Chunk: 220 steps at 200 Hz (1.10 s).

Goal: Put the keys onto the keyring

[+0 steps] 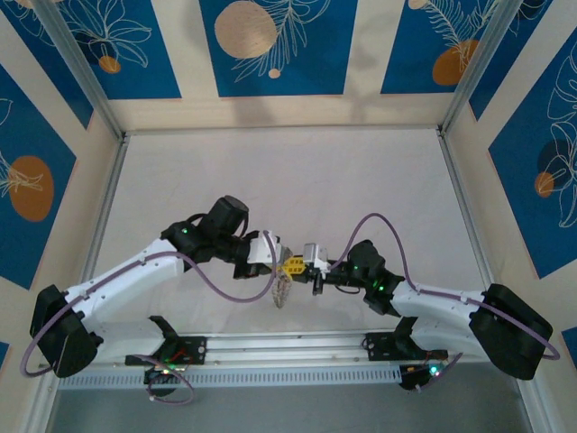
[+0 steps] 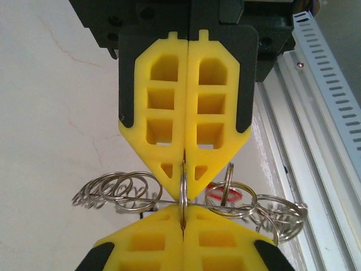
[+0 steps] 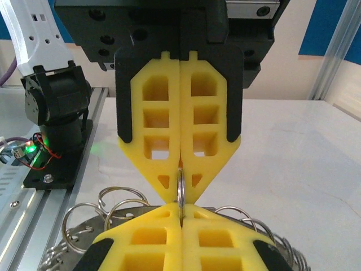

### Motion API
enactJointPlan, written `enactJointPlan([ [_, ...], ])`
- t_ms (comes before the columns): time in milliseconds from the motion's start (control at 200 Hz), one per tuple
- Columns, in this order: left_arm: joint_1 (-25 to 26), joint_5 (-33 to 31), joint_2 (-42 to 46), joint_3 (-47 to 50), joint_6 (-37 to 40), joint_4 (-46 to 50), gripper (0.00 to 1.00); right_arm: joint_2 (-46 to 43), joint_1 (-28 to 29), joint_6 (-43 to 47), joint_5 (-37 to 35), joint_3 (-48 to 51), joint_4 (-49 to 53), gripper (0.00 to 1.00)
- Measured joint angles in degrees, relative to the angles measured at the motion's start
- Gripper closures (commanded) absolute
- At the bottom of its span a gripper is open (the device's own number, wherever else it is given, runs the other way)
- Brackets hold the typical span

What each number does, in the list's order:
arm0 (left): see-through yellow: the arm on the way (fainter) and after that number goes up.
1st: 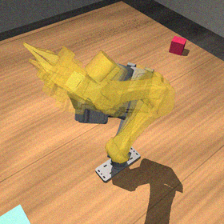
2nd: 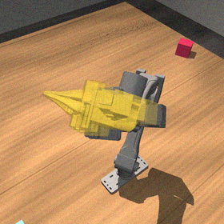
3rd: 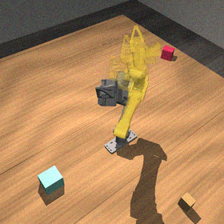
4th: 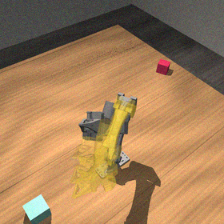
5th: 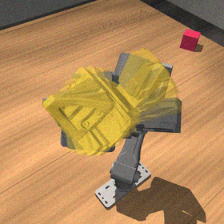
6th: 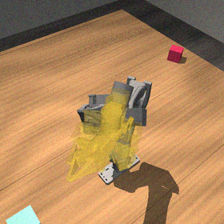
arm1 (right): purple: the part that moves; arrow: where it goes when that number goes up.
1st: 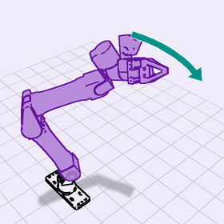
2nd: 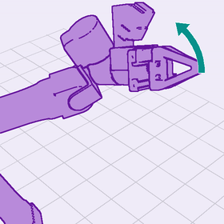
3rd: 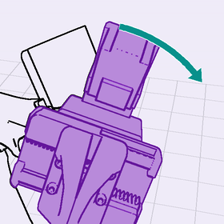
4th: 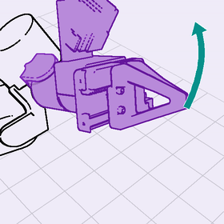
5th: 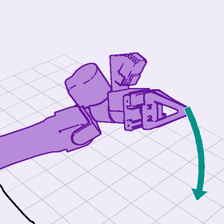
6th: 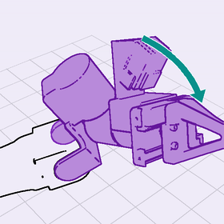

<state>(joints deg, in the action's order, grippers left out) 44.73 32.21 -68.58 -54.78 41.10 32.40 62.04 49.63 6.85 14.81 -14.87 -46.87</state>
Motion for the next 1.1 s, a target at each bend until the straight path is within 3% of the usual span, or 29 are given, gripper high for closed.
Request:
enactJointPlan([
  [225, 0.02, -3.82, -3.02, -4.79, 1.42, 7.06, 1.0, -0.02, 0.68, 2.54, -2.47, -2.4, 5.6, 0.74],
  [345, 0.48, -6.56, -5.35, -8.66, 2.4, 11.47, 1.0, 0.33, 0.92, 3.1, -3.72, -3.41, 7.5, 0.74],
  [570, 2.05, -10.21, -8.5, -12.11, 3.96, 17.09, 1.0, 3.89, 1.57, 3.34, -4.55, -5.25, 8.46, 0.85],
  [705, 2.01, -10.4, -8.74, -12.35, 4.46, 18.23, 0.97, 4.68, 1.77, 3.17, -4.04, -5.29, 8.07, 1.0],
  [900, 1.73, -9.16, -6.38, -10.51, 3.98, 16.22, 0.89, 4.7, 1.75, 2.14, -2.99, -4.59, 5.49, 1.0],
  [1100, -0.02, -2.27, -2.67, -6.38, 3.3, 10.56, 0.87, 3.28, 1.64, 0.76, -2.05, -0.72, -0.52, 1.0],
])
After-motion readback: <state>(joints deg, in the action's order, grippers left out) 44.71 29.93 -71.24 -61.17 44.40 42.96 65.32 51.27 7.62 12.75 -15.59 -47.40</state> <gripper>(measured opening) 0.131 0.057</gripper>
